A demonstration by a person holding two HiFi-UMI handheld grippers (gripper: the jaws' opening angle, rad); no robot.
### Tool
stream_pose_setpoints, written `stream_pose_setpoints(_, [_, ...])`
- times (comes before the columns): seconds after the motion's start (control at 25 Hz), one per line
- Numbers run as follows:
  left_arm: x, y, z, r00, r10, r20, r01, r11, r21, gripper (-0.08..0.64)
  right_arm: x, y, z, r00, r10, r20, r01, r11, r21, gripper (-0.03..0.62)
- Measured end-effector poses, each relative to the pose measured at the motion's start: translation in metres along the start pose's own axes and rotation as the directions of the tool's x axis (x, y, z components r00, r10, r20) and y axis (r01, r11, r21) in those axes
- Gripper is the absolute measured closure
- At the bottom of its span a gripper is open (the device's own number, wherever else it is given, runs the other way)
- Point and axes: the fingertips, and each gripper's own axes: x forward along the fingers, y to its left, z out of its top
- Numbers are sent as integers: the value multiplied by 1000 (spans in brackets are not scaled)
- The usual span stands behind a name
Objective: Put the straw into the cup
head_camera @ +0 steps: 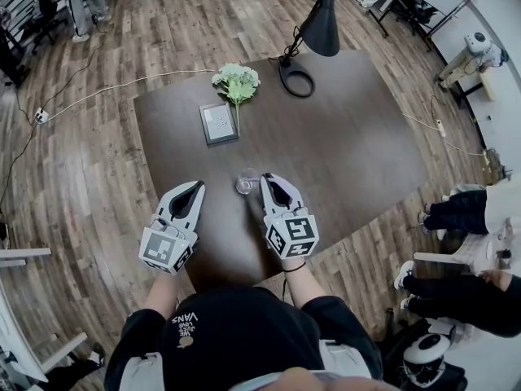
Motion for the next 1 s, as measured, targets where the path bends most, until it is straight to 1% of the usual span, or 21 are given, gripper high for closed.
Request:
stream_pose_setpoints(0.64, [2,-1,-4,1000,1,-1,-1,1000,-4,551,13,-1,-23,998,0,-61,-1,1000,-13,551])
stream_pose_setpoints(0.8, [0,0,-3,1000,1,-1,-1,1000,-6,551,15,5,-24,998,12,-69,-12,1000,-1,548])
stream_pose_setpoints(0.84, [0,0,-3,1000,0,0,0,1000,-5,551,15,7,-23,998,19,-66,-19,1000,3,520])
stream_pose_setpoints(0.88, [0,-1,-3,1000,-3,0,3,1000,-5,551,15,8,-22,998,24,-64,-24,1000,4,460])
stream_pose_setpoints(0.92, [1,-2,-3,1000,-5,0,5,1000,-4,551,14,9,-22,998,26,-64,-26,1000,3,427])
stream_pose_setpoints(1.0, [1,-5,-3,1000,-8,0,8,1000,-4,551,12,8,-21,998,24,-62,-24,1000,0,404])
